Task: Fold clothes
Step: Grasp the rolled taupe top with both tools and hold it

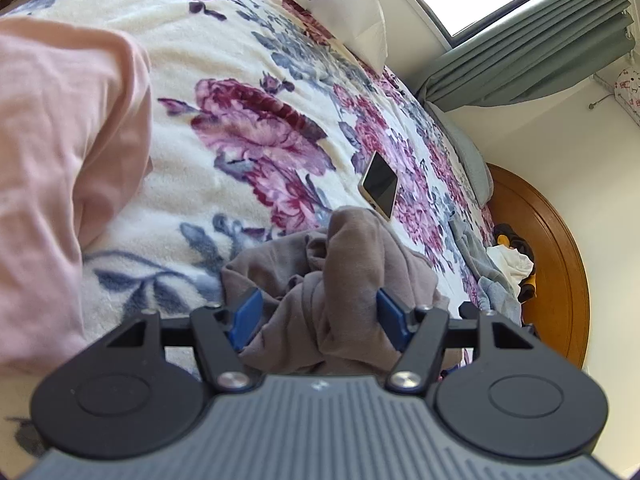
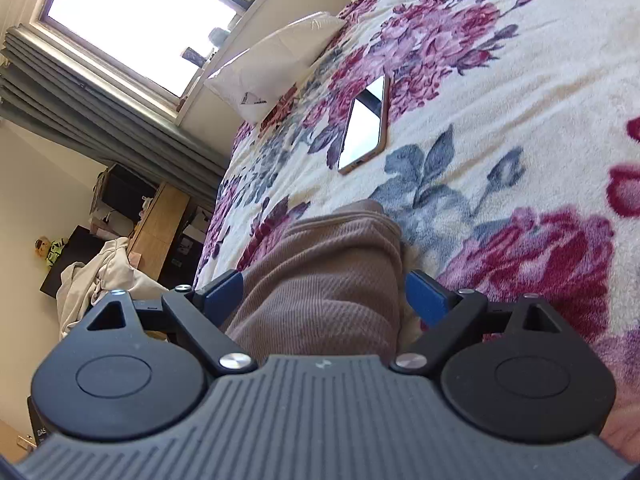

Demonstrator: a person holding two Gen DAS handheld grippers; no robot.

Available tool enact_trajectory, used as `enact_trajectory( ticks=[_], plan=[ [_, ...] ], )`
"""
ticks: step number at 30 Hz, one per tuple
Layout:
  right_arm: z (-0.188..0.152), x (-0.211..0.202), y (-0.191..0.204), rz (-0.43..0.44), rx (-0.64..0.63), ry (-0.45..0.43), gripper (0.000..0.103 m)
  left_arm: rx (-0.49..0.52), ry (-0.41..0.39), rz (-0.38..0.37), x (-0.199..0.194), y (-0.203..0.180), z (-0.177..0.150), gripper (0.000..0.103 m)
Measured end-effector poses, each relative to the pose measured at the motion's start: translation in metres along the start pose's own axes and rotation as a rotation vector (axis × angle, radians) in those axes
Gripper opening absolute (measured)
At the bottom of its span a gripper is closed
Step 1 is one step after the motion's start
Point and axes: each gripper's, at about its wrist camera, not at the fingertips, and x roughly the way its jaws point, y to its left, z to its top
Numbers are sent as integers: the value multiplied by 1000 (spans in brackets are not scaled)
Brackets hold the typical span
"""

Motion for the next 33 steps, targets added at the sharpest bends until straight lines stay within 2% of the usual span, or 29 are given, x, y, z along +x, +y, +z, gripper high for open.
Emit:
enact_trajectory(
  ticks=[3, 6, 11, 15, 17, 25, 27, 30, 31, 33],
  plan=[
    [-5, 5, -3, 28, 35, 35, 89, -50, 3, 2, 1, 9, -1, 60],
    [-12, 11, -2, 16, 31, 52, 86, -106, 14, -29, 3, 18, -1, 52],
    [-14, 12, -1, 1, 32, 51, 75, -188, 21, -75, 5, 29, -5, 50],
    [-14, 11, 0, -5, 24, 51, 71, -194, 16, -85, 4, 29, -6, 56],
    [-14, 10, 0, -7, 24, 49, 70, -208, 17, -87, 5, 31, -8, 64],
    [-13, 12, -7, -5, 41, 48, 70, -190, 4, -82, 11, 28, -12, 70],
    [-12, 13, -10, -2, 52, 47, 71, -185, -5, -82, 12, 28, -13, 68],
    [-12, 14, -16, 6, 70, 46, 72, -194, -20, -91, 12, 29, -14, 57],
    [-13, 15, -17, 9, 74, 47, 73, -203, -27, -96, 12, 31, -15, 49],
    [-13, 16, -19, 12, 80, 48, 75, -190, -42, -80, 10, 28, -16, 44]
  ],
)
